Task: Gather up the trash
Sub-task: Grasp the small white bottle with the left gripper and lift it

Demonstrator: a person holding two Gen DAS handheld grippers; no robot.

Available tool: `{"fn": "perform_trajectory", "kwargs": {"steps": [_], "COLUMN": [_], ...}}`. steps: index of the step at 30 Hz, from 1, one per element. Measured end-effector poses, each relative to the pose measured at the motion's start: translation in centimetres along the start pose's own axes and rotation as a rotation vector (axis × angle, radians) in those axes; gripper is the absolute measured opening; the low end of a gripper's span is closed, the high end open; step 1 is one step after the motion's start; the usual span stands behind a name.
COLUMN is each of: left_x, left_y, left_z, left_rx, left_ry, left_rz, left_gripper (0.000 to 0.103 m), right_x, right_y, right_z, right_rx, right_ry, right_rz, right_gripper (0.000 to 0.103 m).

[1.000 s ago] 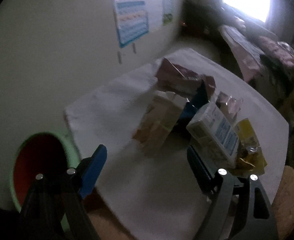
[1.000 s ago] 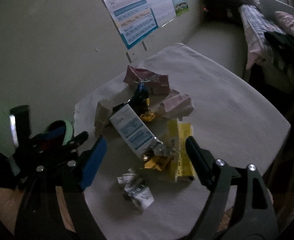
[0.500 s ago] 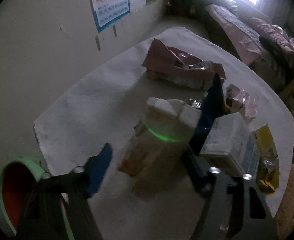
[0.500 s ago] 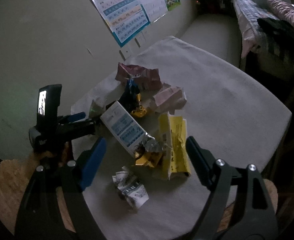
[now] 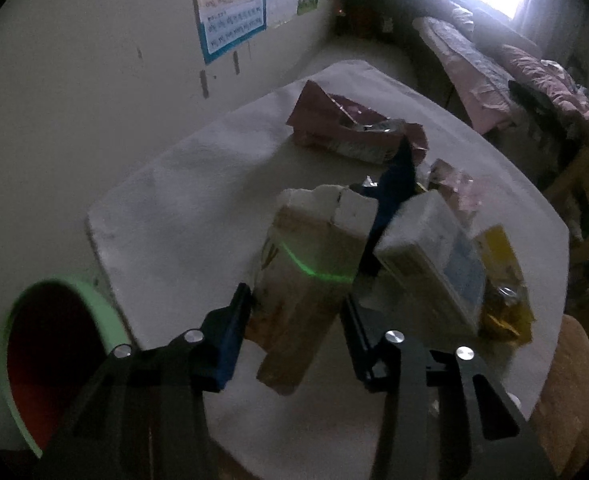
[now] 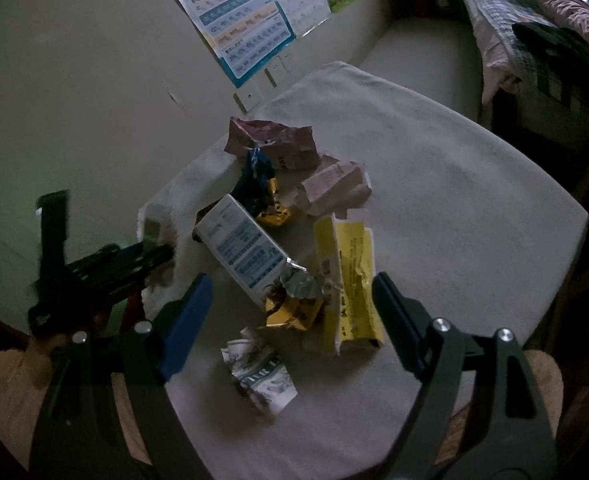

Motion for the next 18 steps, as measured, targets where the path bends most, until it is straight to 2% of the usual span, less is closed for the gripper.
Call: {"fn": "perform_trajectory", "kwargs": {"steps": [3, 6, 7, 8, 12, 18], "left_x": [0.6, 1.4, 1.6, 1.8, 2.0, 1.7], "left_y": [1.1, 2.3, 2.6, 2.9, 4.3, 4.6], "left_z": [-1.5, -2.7, -3.0, -3.4, -3.9, -1.9], "left_rx": [0.004, -0.001, -0.004, -0.011, -0.022, -0.035], "left_ry": [0.008, 0.013, 0.017, 0.024, 0.071, 0.091], "left_rz": [-0.014, -0.011, -0.012, -0.021, -0.056, -0.078], "left_gripper": [0.04, 0.033, 0.023, 0.019, 0.019, 0.021], "right_x": [0.1, 0.5, 0.8, 1.0, 2.0, 2.6], "right_y": [-0.1, -0.5, -0.8, -1.0, -2.0, -2.4], "right_z": [0.3, 0.6, 0.9, 1.1, 1.6, 1.8], "right_rx": [-0.006, -0.011, -0.017, -0.026, -0.034, -0.04], "right_ry": [0.014, 0.028, 0.035, 0.044, 0.058, 0.062], "right_rz": [-0.003, 0.0, 0.004, 0.009, 0.034, 0.061], "right_gripper": [0.08, 0.08, 0.08, 0.08, 0.08, 0.08]}}
Point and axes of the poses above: each gripper's, at about its wrist camera, not at the fingertips, and z roughly the way its jaws point, x to its right, y to its underside, the point moved 3 cm from there along z, roughly the way its jaws point, and after that the axes turned 9 degrees about y, right-handed, at the moved point
